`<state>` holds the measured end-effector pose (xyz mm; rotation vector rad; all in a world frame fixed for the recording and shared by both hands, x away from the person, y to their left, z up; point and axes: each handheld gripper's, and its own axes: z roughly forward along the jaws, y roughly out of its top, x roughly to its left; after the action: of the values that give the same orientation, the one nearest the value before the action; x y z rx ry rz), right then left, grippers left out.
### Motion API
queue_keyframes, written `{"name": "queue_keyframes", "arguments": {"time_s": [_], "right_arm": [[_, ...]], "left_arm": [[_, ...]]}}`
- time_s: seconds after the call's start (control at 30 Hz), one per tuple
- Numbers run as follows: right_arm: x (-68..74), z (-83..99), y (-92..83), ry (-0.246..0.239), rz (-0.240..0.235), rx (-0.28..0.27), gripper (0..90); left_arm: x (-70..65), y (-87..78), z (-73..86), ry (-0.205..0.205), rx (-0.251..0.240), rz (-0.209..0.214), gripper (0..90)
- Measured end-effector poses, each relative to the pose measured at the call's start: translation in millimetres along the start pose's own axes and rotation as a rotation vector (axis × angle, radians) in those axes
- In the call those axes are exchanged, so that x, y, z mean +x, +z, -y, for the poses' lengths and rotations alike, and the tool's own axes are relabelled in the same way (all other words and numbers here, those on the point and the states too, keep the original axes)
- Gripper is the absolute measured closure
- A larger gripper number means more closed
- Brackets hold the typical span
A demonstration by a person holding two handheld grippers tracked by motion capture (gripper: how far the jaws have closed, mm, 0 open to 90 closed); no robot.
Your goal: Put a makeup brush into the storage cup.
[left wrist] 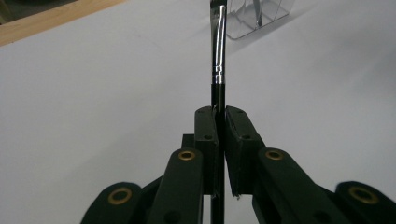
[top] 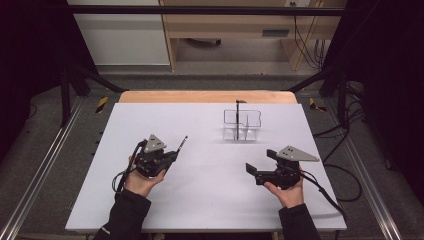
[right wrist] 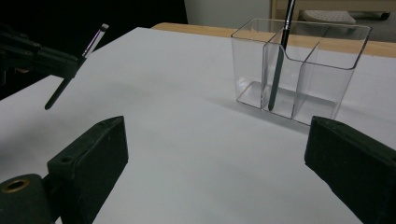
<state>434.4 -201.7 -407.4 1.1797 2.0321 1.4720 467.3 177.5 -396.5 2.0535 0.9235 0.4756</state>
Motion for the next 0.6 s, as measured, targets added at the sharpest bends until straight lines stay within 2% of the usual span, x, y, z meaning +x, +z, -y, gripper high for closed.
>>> {"name": "queue_keyframes", "arguments": {"time_s": [0.03, 0.07, 0.13, 0.17, 0.43, 0.6], "right_arm": [[0.4, -0.8, 0.0, 0.010, -0.002, -0.006, 6.8], [0.5, -1.3, -0.1, 0.014, -0.002, -0.010, 7.0], [1.5, -2.9, -0.2, 0.022, 0.001, -0.021, 7.2], [2.1, -3.8, -0.3, 0.024, 0.004, -0.024, 7.2], [7.1, -10.1, 2.1, 0.044, 0.012, -0.055, 7.4], [8.8, -12.4, 4.3, 0.061, 0.002, -0.066, 7.5]], "left_arm": [[-3.4, -1.7, 0.3, -0.030, 0.013, -0.015, 83.3], [-3.2, 0.2, -1.2, 0.000, -0.018, 0.001, 83.3], [-6.9, -0.5, -2.5, -0.016, -0.034, 0.005, 83.3], [-10.3, -2.1, -2.3, -0.040, -0.024, -0.006, 83.3], [-20.4, 1.2, -1.5, -0.043, -0.062, 0.004, 83.3], [-23.7, 2.0, 1.2, -0.065, -0.086, 0.014, 83.3]]}}
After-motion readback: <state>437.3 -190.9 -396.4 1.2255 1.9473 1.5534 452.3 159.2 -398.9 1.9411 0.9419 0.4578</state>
